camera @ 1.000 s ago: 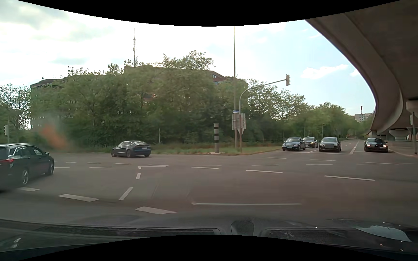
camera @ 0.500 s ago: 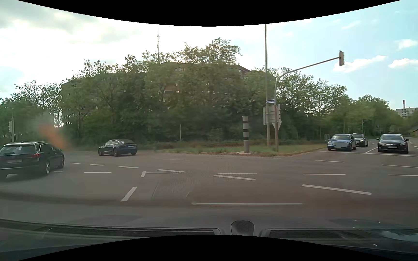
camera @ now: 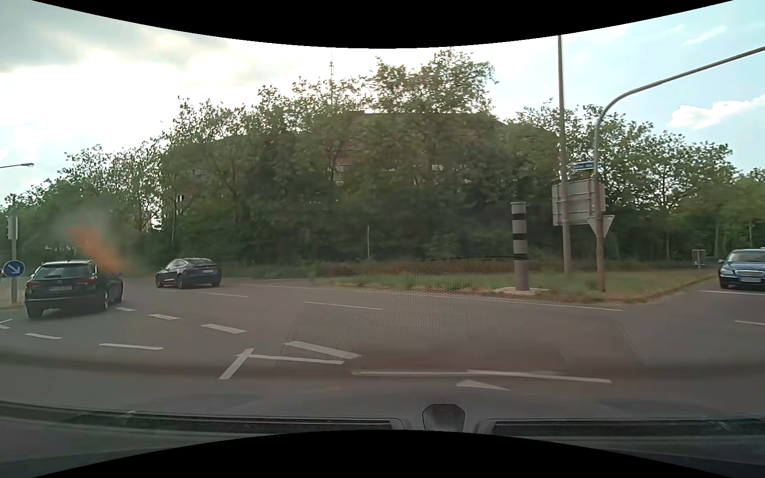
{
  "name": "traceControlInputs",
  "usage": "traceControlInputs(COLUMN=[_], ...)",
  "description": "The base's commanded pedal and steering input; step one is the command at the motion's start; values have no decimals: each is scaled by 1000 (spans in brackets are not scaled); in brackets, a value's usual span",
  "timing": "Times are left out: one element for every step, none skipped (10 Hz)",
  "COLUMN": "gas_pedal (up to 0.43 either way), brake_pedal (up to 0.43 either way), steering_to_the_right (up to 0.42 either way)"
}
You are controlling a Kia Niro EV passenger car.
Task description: Follow the waypoints while adhering to traffic rules and regulations
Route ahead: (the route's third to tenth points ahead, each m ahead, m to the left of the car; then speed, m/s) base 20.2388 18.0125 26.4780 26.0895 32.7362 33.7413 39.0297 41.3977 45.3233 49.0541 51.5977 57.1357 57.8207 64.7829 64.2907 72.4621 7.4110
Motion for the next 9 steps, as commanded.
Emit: traceControlInputs(gas_pedal=[110, 110, 110, 110, 110, 110, 110, 110, 110], brake_pedal=[0, 0, 0, 0, 0, 0, 0, 0, 0], steering_to_the_right=[-153, -158, -165, -171, -174, -177, -180, -181, -182])
